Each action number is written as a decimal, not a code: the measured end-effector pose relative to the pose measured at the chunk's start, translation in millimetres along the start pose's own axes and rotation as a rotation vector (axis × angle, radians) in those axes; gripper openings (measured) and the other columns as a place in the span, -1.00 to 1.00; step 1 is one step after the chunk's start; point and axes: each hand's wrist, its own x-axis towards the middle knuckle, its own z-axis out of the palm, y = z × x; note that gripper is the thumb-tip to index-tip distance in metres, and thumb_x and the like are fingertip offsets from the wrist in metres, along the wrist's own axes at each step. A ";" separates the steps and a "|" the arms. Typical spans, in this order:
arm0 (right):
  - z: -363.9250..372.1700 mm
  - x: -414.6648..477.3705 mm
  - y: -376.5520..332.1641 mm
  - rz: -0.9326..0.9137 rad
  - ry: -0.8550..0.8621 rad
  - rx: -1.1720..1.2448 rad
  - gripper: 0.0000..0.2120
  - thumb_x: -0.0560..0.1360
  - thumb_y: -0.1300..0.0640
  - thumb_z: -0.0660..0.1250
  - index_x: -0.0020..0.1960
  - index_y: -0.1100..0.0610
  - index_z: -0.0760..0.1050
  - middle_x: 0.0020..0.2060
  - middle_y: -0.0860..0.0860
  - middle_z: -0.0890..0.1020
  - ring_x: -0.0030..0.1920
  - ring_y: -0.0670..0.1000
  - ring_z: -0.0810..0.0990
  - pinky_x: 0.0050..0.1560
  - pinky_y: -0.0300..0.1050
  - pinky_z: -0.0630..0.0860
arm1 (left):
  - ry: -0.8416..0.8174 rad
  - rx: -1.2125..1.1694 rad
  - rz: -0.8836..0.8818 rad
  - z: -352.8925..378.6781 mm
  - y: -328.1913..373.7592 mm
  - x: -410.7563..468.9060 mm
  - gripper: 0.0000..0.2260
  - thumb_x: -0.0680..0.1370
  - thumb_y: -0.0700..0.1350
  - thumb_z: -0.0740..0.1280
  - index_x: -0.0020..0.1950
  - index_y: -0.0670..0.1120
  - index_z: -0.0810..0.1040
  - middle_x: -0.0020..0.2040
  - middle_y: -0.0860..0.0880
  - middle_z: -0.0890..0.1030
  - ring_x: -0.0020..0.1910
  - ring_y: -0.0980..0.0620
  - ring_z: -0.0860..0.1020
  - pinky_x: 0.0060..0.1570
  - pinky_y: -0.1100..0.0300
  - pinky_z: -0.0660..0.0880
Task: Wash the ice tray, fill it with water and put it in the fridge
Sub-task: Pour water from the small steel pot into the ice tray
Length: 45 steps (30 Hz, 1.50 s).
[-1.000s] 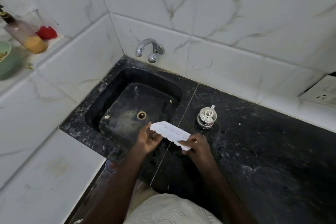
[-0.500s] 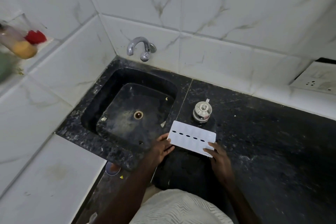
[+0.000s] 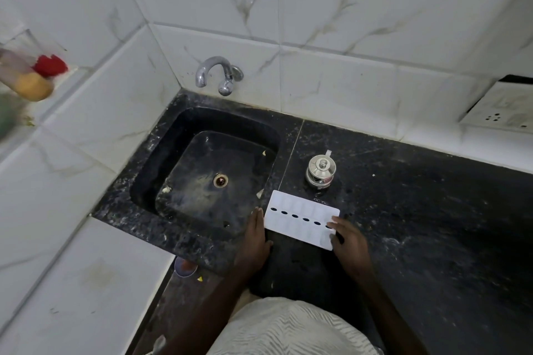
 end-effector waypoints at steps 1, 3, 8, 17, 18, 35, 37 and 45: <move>-5.6 8.0 -6.0 0.028 0.044 0.021 -0.71 0.53 0.42 0.40 0.22 0.27 0.68 0.30 0.17 0.65 0.35 0.18 0.59 0.46 0.06 0.43 | -0.014 0.073 0.005 1.4 -2.5 -1.0 -0.14 0.64 -0.14 0.36 0.70 -0.20 -0.20 0.70 -0.12 -0.22 0.70 -0.07 -0.17 0.66 0.13 -0.05; -17.2 30.5 -20.1 0.107 0.132 0.089 -0.71 0.55 0.41 0.37 0.24 0.30 0.66 0.25 0.20 0.67 0.30 0.21 0.62 0.41 0.06 0.46 | -0.048 0.168 -0.005 1.8 -5.2 -2.0 -0.10 0.64 -0.05 0.36 0.68 -0.22 -0.25 0.69 -0.14 -0.30 0.70 -0.09 -0.21 0.66 0.08 0.01; -43.6 110.2 -60.4 0.341 0.200 0.252 -0.74 0.66 0.15 0.33 0.13 0.35 0.64 0.09 0.25 0.69 0.15 0.21 0.64 0.20 0.01 0.47 | -0.077 0.238 -0.068 4.4 -11.1 -4.0 -0.05 0.64 0.17 0.33 0.68 -0.24 -0.25 0.68 -0.15 -0.34 0.69 -0.11 -0.24 0.65 0.03 0.09; -45.1 174.3 -90.8 0.598 0.086 0.733 -0.90 0.55 0.24 0.47 -0.12 0.22 0.61 -0.21 0.11 0.60 -0.27 0.03 0.52 -0.20 -0.10 0.42 | -0.152 0.359 0.055 8.9 -22.4 -3.0 0.07 0.56 0.31 0.35 0.68 -0.22 -0.26 0.68 -0.16 -0.33 0.69 -0.12 -0.24 0.68 0.02 -0.05; -45.1 175.5 -92.3 0.598 0.091 0.770 -0.86 0.54 0.29 0.46 -0.18 0.18 0.59 -0.25 0.10 0.58 -0.30 0.02 0.51 -0.23 -0.11 0.41 | -0.158 0.366 0.059 8.2 -22.7 -2.1 0.09 0.54 0.31 0.38 0.68 -0.22 -0.26 0.67 -0.17 -0.33 0.69 -0.12 -0.24 0.68 0.01 -0.05; -57.5 136.1 -59.4 0.584 0.191 0.981 -0.65 0.48 0.39 0.50 0.23 0.48 0.59 0.05 0.32 0.67 -0.03 0.18 0.62 0.31 0.14 0.56 | -0.304 0.493 0.035 -0.4 -8.1 -0.6 0.16 0.48 -0.02 0.57 0.65 -0.33 -0.29 0.65 -0.28 -0.35 0.68 -0.25 -0.24 0.66 -0.12 0.04; -60.9 128.7 -53.1 0.580 0.227 0.996 -0.65 0.48 0.40 0.50 0.23 0.49 0.58 -0.01 0.27 0.68 -0.04 0.17 0.63 0.31 0.13 0.56 | -0.317 0.548 0.024 0.9 -4.2 -1.9 0.15 0.49 0.02 0.55 0.62 -0.38 -0.29 0.63 -0.35 -0.33 0.66 -0.30 -0.24 0.66 -0.12 -0.05; -77.0 109.6 -33.1 0.539 0.243 0.967 -0.66 0.50 0.39 0.49 0.23 0.49 0.58 -0.07 0.18 0.67 -0.02 0.14 0.64 0.29 0.06 0.59 | -0.319 0.622 -0.001 7.5 1.9 -0.6 0.13 0.52 0.06 0.51 0.56 -0.49 -0.27 0.57 -0.49 -0.31 0.61 -0.44 -0.27 0.64 -0.14 -0.11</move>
